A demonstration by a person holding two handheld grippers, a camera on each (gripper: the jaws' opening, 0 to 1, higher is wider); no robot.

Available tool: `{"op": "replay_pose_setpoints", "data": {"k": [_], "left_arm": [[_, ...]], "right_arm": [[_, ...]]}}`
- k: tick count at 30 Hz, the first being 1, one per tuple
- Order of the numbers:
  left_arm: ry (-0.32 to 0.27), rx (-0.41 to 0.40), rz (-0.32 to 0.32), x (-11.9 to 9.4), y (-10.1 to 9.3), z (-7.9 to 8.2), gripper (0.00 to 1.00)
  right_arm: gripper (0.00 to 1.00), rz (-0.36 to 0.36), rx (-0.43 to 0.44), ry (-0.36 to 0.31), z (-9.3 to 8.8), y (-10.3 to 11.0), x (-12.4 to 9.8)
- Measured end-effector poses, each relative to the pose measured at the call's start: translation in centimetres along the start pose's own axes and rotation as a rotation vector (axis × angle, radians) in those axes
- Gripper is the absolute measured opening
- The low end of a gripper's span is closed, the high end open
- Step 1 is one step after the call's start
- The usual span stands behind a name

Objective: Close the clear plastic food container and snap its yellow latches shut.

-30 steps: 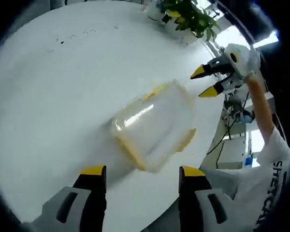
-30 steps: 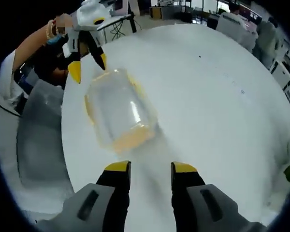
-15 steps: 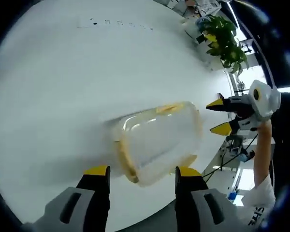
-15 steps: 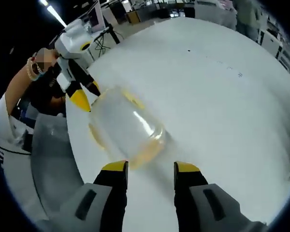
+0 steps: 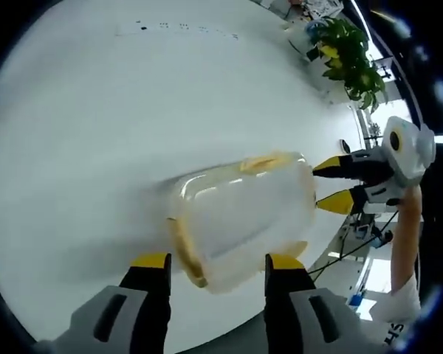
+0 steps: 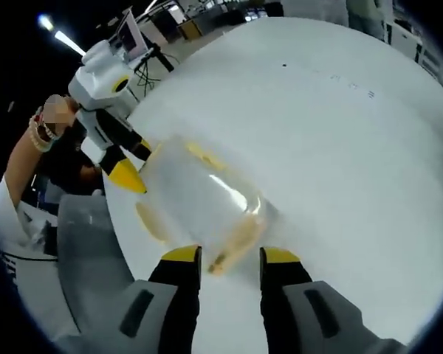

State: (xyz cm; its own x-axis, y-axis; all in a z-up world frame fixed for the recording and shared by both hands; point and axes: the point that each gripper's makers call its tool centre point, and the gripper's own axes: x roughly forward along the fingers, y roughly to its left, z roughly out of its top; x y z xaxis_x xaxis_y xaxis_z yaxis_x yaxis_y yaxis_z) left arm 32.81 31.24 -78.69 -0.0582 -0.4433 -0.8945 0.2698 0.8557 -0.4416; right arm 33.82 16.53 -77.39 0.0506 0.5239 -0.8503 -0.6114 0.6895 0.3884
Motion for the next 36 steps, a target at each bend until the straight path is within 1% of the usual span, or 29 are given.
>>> {"op": "replay_pose_setpoints", "data": {"k": [4,7,9,13,20,26,36], "left_arm": [[0.007,0.005,0.008,0.23,0.12,0.05,0.42],[0.018,0.011,0.007,0.43,0.01,-0.11,0.4],[0.02,0.018,0.006,0.46,-0.04,-0.15,0.41],[0.027,0.028,0.016,0.4,0.1,-0.17,0.38],[0.021,0.047,0.053,-0.03,0.38,0.25,0.34],[0.032,0.022,0.058,0.02,0.36,0.21,0.33],[0.059,0.025,0.061,0.11,0.35,0.32,0.31]], "right_arm": [[0.25,-0.004,0.0,0.01,-0.03,-0.1,0.48],[0.22,0.015,0.015,0.003,0.18,0.22,0.68],[0.23,0.011,0.01,0.007,0.23,0.16,0.73],[0.23,0.007,0.007,0.011,0.22,0.12,0.71],[0.22,0.001,-0.007,0.02,0.25,0.14,0.7],[0.22,-0.003,-0.009,0.021,0.31,0.08,0.67],[0.21,-0.015,-0.013,0.023,0.45,0.05,0.72]]}}
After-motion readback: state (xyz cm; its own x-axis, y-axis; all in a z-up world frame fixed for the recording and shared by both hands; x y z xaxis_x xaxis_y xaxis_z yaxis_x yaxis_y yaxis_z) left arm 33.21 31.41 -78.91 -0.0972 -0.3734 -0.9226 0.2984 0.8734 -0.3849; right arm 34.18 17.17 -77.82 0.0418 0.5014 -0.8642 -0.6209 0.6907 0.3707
